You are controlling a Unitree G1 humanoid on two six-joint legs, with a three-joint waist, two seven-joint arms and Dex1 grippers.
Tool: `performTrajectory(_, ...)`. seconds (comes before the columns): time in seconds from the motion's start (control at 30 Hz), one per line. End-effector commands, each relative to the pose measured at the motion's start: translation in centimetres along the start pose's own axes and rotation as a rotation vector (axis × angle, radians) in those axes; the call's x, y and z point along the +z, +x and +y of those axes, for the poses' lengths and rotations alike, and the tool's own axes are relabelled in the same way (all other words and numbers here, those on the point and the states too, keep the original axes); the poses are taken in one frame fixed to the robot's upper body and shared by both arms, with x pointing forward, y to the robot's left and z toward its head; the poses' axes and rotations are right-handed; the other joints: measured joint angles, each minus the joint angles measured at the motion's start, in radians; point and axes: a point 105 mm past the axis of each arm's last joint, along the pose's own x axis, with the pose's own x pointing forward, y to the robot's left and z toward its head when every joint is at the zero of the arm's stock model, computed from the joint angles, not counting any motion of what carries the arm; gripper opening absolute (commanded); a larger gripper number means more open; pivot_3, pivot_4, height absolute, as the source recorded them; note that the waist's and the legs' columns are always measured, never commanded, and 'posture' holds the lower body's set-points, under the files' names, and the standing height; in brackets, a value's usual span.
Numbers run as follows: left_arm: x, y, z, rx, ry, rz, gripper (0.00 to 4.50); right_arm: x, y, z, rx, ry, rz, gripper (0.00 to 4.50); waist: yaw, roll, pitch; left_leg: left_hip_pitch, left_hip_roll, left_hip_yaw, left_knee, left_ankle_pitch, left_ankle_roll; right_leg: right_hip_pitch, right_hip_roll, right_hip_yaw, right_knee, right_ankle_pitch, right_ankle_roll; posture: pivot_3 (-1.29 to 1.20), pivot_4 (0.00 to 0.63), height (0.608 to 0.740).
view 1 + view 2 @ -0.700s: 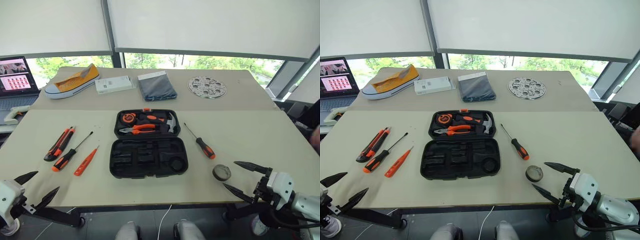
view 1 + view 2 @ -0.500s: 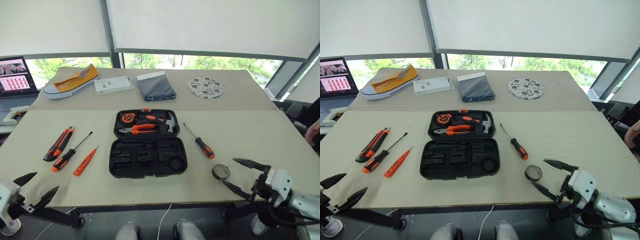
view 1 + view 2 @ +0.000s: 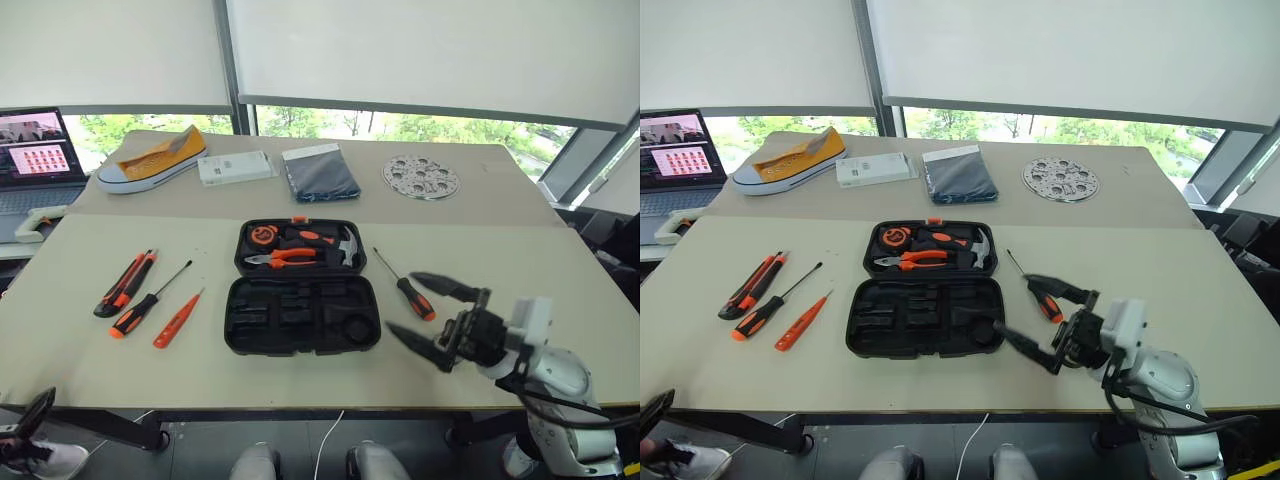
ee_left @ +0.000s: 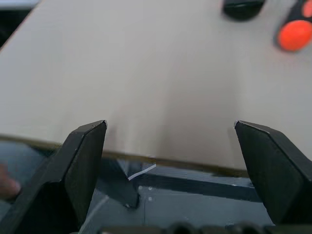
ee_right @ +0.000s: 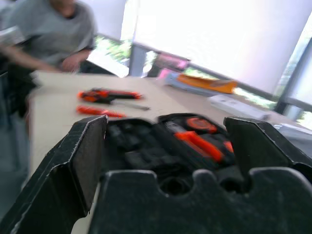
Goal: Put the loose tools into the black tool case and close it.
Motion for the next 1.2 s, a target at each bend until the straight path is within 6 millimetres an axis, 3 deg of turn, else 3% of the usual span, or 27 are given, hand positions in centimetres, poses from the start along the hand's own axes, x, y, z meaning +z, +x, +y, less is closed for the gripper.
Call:
performTrajectory(0.03, 5.5, 2.1, -2.7, -0.116, 0.112, -0.049, 4.5, 1.0, 0.5, -0.4, 0.009, -0.067, -0.038, 4.45, 0.007, -0.001, 0.0, 0.0, 0.0, 0.0, 0.0, 0.0, -0.001, 0.0, 0.0, -0.001, 0.0, 0.001, -0.001, 0.0, 0.15, 0.74)
performTrajectory(0.13, 7.2, 4.1, -4.9, -0.176, 0.183, -0.005, 4.5, 0.5, 0.3, -0.6, 0.003, -0.067, -0.03, 4.45, 0.005, 0.0, 0.0, 0.0, 0.0, 0.0, 0.0, 0.0, -0.003, 0.0, -0.001, -0.002, 0.0, 0.004, -0.002, 0.0, 0.15, 0.74)
performTrajectory(0.27, 7.9, 6.4, -6.4, -0.197, 0.218, 0.045, 4.5, 0.2, 0.2, -0.8, -0.019, -0.075, -0.03, 4.45, -0.007, 0.001, 0.0, 0.0, -0.001, 0.0, 0.0, 0.001, -0.002, 0.003, 0.0, 0.0, 0.001, 0.005, -0.002, 0.0, 0.15, 0.74)
performTrajectory(0.33, 7.9, 7.3, -6.9, -0.204, 0.222, 0.064, 4.5, 0.1, 0.0, -0.8, -0.029, -0.079, -0.027, 4.45, -0.015, 0.003, 0.001, -0.001, -0.001, 0.0, 0.0, 0.005, 0.006, 0.001, 0.001, 0.0, 0.002, 0.01, -0.005, 0.0, 0.15, 0.74)
performTrajectory(0.6, 6.6, 10.0, -8.7, -0.243, 0.232, 0.143, 4.5, 0.1, -0.6, -0.7, -0.055, -0.095, -0.007, 4.45, -0.021, 0.003, 0.001, -0.003, 0.0, 0.0, -0.002, 0.002, 0.002, 0.0, 0.004, -0.002, 0.003, 0.007, -0.004, 0.0, 0.15, 0.74)
performTrajectory(0.7, 5.9, 10.4, -8.8, -0.248, 0.227, 0.174, 3.77, 0.1, -0.9, -0.7, -0.07, -0.104, 0.004, 4.5, -0.021, 0.003, 0.001, -0.003, -0.001, 0.001, -0.002, 0.002, 0.003, 0.0, 0.002, -0.002, 0.003, 0.007, -0.004, 0.0, 0.15, 0.74)
performTrajectory(0.97, 5.4, 10.3, -8.2, -0.232, 0.234, 0.187, 0.91, 0.2, -1.0, -0.7, -0.088, -0.109, 0.011, 4.5, -0.02, 0.003, 0.001, -0.003, -0.001, 0.0, -0.001, 0.003, 0.003, 0.001, 0.002, -0.003, 0.003, 0.007, -0.003, 0.0, 0.15, 0.74)
performTrajectory(1.07, 5.4, 10.4, -8.1, -0.235, 0.228, 0.169, 0.86, 0.3, -0.9, -0.9, -0.092, -0.111, 0.013, 4.5, -0.021, 0.003, 0.001, -0.003, -0.001, 0.0, -0.001, 0.003, 0.003, 0.001, 0.002, -0.002, 0.003, 0.007, -0.003, 0.0, 0.15, 0.74)
performTrajectory(1.2, 9.3, 10.1, -9.2, -0.316, 0.214, -0.098, 0.86, 0.7, -1.3, -1.4, -0.106, -0.131, 0.019, 4.5, -0.019, 0.003, 0.001, -0.003, -0.001, 0.001, -0.001, 0.003, 0.003, 0.0, 0.002, -0.002, 0.003, 0.007, -0.003, 0.0, 0.15, 0.74)
